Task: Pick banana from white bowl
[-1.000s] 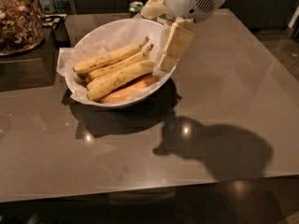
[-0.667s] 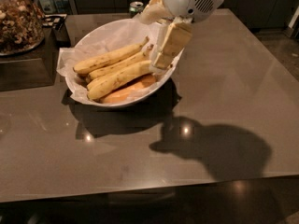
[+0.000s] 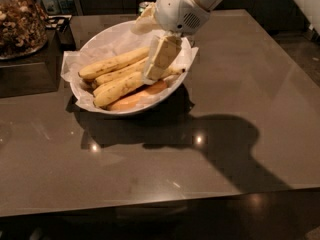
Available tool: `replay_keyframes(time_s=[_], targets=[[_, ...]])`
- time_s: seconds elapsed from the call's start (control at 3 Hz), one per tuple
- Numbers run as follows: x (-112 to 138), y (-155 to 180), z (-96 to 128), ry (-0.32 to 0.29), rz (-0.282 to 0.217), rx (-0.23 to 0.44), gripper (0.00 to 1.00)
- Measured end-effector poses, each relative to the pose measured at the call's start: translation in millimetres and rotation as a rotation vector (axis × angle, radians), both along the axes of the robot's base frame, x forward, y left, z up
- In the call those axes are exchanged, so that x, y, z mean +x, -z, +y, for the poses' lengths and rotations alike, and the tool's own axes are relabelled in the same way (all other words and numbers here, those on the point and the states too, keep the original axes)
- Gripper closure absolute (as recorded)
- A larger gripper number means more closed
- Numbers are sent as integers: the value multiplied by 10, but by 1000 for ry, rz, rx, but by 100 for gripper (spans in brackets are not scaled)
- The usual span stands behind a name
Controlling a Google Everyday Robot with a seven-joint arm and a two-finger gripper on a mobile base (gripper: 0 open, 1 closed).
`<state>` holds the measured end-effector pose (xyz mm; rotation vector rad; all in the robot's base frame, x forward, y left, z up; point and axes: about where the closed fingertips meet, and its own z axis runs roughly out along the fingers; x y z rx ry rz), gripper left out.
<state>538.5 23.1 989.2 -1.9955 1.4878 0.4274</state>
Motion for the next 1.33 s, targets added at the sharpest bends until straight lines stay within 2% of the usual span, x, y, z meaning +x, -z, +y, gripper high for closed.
replay_keyframes(time_s=[0.33,1.33], targets=[[126,110,159,-21,2,21,24],[188,630,254,8,62,9,26]])
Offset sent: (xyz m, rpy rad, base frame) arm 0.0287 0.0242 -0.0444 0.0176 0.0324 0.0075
